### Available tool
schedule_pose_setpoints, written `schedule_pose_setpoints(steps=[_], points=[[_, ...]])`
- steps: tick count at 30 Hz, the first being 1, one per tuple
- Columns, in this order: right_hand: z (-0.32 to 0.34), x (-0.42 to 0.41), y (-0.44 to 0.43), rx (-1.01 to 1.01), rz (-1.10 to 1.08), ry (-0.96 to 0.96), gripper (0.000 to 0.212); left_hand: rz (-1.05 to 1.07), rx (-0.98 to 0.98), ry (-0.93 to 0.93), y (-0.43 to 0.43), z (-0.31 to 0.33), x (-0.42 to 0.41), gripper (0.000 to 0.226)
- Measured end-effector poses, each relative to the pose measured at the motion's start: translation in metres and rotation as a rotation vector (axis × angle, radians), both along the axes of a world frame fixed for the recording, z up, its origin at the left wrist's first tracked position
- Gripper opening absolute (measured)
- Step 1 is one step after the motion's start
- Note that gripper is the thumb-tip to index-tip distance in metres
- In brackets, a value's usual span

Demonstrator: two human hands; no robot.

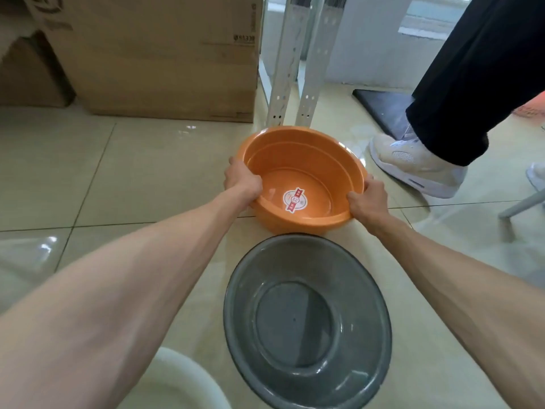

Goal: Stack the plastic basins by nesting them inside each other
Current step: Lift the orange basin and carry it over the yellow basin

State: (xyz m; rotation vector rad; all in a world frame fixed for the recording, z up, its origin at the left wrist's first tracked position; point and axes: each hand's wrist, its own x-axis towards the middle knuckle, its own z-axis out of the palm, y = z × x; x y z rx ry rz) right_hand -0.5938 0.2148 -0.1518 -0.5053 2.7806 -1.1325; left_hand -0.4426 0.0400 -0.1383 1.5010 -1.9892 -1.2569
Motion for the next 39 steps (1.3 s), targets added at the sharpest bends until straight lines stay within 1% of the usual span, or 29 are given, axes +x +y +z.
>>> schedule_pose_setpoints(steps=[7, 11, 13, 17, 23, 24, 27, 31, 33, 35, 37, 39], points=[[0.004, 0.043, -0.022, -0.069, 0.071, -0.043, 0.041, 0.099, 0.011, -0.030, -0.009, 0.005, 0.050, 0.043], [0.026, 0.070, -0.047, -0.087, 0.131, -0.047, 0.032, 0.180, -0.007, -0.004, -0.020, 0.025, 0.095, 0.039], [0.043, 0.092, -0.062, -0.104, 0.188, -0.028, 0.029, 0.187, -0.029, 0.008, -0.029, 0.041, 0.120, 0.039], [0.073, 0.140, -0.093, -0.147, 0.314, -0.014, 0.028, 0.236, -0.071, 0.001, -0.049, 0.073, 0.179, 0.036], [0.111, 0.233, -0.137, -0.159, 0.461, -0.025, 0.023, 0.405, -0.136, -0.010, -0.063, 0.114, 0.297, 0.036], [0.116, 0.245, -0.143, -0.155, 0.489, -0.013, 0.021, 0.423, -0.135, -0.005, -0.062, 0.121, 0.314, 0.036], [0.134, 0.282, -0.151, -0.121, 0.553, -0.007, 0.007, 0.470, -0.138, 0.005, -0.054, 0.139, 0.359, 0.039], [0.158, 0.343, -0.164, -0.159, 0.672, -0.006, 0.007, 0.541, -0.163, 0.015, -0.039, 0.160, 0.429, 0.043], [0.166, 0.370, -0.169, -0.161, 0.723, 0.005, 0.014, 0.596, -0.187, 0.014, -0.031, 0.168, 0.459, 0.048], [0.172, 0.395, -0.168, -0.168, 0.774, 0.010, 0.015, 0.666, -0.220, -0.014, -0.020, 0.175, 0.485, 0.050], [0.173, 0.419, -0.165, -0.173, 0.834, -0.004, 0.014, 0.723, -0.230, -0.023, -0.008, 0.179, 0.509, 0.050], [0.170, 0.439, -0.162, -0.182, 0.877, -0.009, 0.011, 0.778, -0.225, -0.030, 0.006, 0.179, 0.531, 0.046]])
